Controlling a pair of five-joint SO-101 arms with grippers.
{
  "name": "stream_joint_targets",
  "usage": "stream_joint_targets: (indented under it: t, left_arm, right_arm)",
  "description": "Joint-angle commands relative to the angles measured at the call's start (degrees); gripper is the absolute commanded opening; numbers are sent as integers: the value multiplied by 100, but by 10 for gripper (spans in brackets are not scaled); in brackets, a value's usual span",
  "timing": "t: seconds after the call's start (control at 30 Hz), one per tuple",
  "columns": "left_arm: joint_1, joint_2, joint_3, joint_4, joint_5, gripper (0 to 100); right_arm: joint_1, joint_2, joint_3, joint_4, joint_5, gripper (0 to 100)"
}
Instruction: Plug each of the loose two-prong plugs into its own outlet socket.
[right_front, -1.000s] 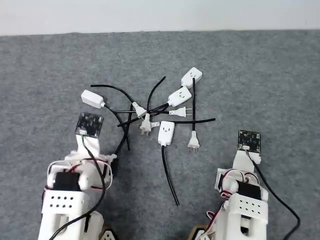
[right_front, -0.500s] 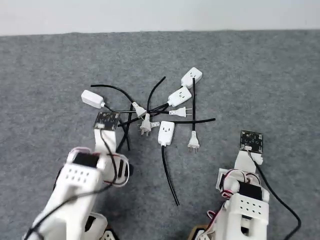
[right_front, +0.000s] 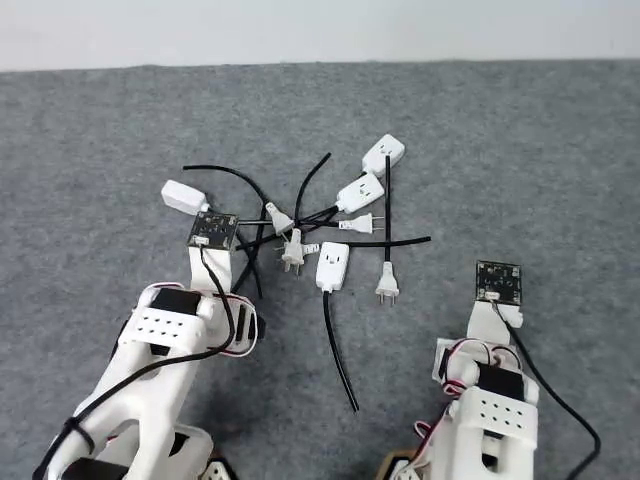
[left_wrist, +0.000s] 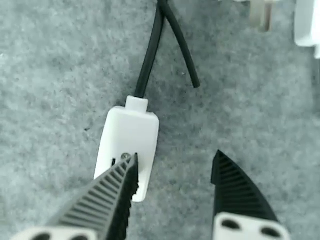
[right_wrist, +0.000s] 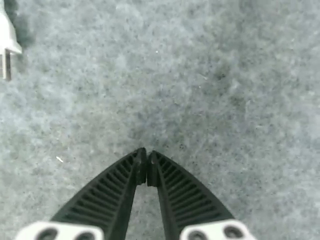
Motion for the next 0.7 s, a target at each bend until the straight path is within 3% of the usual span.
stream_joint_targets:
  t: [0.0,0.27,0.57,0.67]
  left_arm:
    - [-308,176,207,-211,-466,232]
    - [-835,176,-101,-185,-1046,232]
    - [-457,-747,-110,132,-1099,234]
    - [-484,-1116,-57,255,-1424,235]
  right_arm:
    - [75,-101,-53,-110,88,9]
    - [66,-101,-53,-119,88,9]
    - [57,-101,-53,-119,88,9]
    - [57,-101,-53,-119,88,9]
